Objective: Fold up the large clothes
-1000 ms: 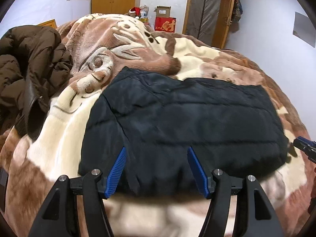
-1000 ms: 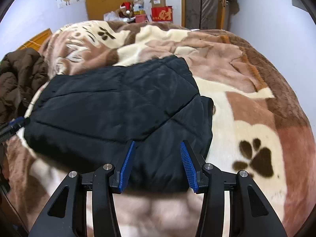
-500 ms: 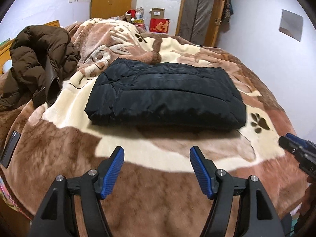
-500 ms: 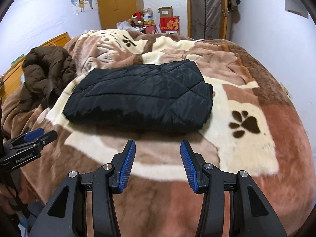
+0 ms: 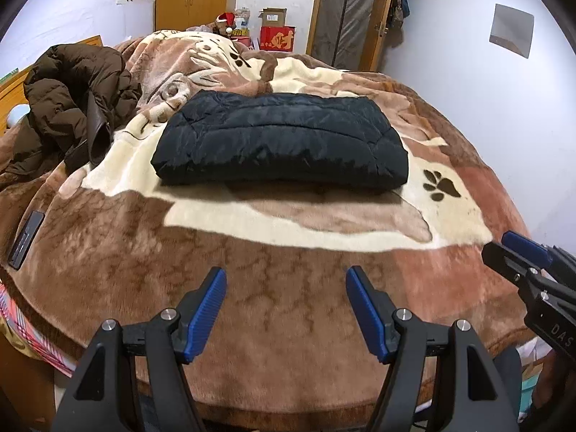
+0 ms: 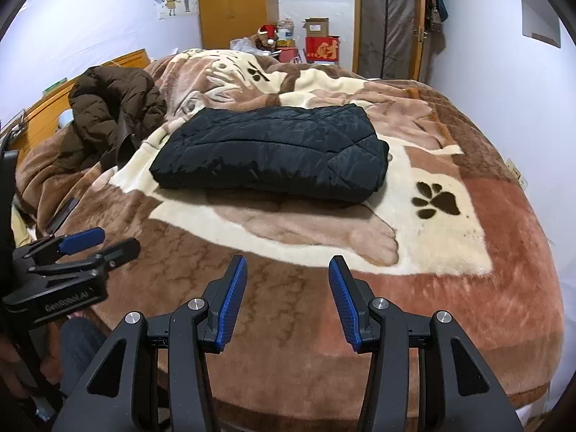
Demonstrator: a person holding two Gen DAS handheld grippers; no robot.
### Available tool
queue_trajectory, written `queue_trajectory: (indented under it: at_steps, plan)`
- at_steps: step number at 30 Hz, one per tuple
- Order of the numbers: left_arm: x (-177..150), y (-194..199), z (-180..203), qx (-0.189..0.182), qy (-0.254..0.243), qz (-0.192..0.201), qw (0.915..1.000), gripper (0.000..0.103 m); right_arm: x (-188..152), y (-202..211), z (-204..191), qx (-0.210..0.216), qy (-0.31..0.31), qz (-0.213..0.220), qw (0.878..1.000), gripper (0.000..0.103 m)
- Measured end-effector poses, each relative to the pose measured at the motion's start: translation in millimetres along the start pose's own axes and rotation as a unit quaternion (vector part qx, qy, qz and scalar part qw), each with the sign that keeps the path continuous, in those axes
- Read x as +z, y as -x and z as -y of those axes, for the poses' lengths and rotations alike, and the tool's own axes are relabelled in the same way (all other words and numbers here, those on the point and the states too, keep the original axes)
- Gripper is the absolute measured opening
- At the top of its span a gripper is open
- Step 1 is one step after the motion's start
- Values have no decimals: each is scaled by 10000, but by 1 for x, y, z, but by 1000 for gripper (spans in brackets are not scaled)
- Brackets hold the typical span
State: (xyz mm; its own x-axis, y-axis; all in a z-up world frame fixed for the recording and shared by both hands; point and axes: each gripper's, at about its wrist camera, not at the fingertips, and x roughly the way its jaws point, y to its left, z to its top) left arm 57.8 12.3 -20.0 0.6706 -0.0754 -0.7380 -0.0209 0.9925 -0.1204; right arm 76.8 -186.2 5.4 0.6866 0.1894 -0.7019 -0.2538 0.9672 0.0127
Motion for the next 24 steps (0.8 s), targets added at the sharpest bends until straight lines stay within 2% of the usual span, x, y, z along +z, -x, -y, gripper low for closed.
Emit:
queue_trajectory:
  at_steps: [15, 24]
  plan:
    - [-10, 5, 9, 235, -170, 2, 9996, 71, -6, 3, -3, -10, 3, -42, 10000, 48]
    - [-12, 5, 8, 222, -138, -37, 9997, 71, -9, 0, -1, -7, 50, -92, 9999, 48]
